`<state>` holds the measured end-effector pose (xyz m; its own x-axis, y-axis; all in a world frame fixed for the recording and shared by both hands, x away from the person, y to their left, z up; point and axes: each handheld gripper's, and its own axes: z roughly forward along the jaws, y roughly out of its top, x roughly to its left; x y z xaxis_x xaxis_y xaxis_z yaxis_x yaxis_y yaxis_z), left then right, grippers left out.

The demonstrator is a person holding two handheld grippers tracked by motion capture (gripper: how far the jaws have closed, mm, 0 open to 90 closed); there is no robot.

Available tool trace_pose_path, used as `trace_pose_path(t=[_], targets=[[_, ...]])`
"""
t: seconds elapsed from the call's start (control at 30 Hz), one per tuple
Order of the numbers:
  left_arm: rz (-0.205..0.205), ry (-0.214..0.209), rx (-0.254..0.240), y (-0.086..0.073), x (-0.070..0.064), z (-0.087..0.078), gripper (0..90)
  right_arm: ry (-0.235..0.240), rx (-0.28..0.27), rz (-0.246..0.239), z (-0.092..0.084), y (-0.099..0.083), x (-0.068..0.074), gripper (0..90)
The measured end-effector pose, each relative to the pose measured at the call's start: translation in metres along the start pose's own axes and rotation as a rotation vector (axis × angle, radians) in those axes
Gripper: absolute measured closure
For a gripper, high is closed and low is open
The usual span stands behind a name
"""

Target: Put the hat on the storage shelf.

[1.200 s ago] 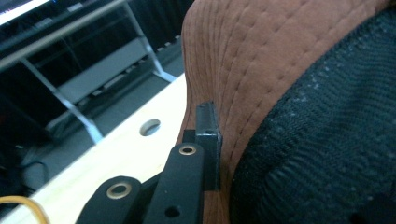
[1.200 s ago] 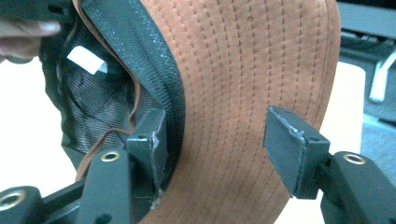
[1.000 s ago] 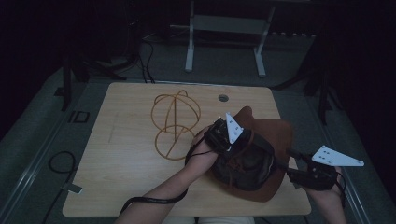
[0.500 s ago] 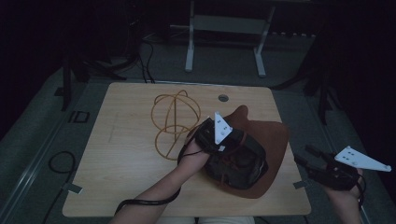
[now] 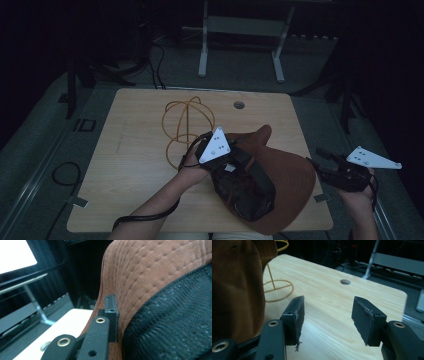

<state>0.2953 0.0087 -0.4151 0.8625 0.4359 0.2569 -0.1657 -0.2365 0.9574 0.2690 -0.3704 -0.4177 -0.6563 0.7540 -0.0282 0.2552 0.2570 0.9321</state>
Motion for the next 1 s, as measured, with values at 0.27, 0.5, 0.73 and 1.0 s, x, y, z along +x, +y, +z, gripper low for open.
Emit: trace_pose_path(t=[0.27, 0.5, 0.73, 1.0], targets=[[-0.026, -0.033, -0.092, 0.003, -0.002, -0.001, 87.2, 0.215, -0.063, -0.059, 0.023, 0.007, 0.038, 45.2], [-0.003, -0.007, -0.119, 0.008, -0.013, 0.007, 87.1, 0.299, -0.085, -0.091, 0.045, 0.02, 0.065, 40.7], [0.019, 0.016, -0.139, 0.009, -0.022, 0.009, 87.1, 0.323, -0.148, -0.069, 0.058, 0.027, 0.073, 41.0], [0.018, 0.007, -0.132, 0.011, -0.027, 0.015, 87.0, 0.385, -0.181, -0.058, 0.069, 0.034, 0.08, 44.8]])
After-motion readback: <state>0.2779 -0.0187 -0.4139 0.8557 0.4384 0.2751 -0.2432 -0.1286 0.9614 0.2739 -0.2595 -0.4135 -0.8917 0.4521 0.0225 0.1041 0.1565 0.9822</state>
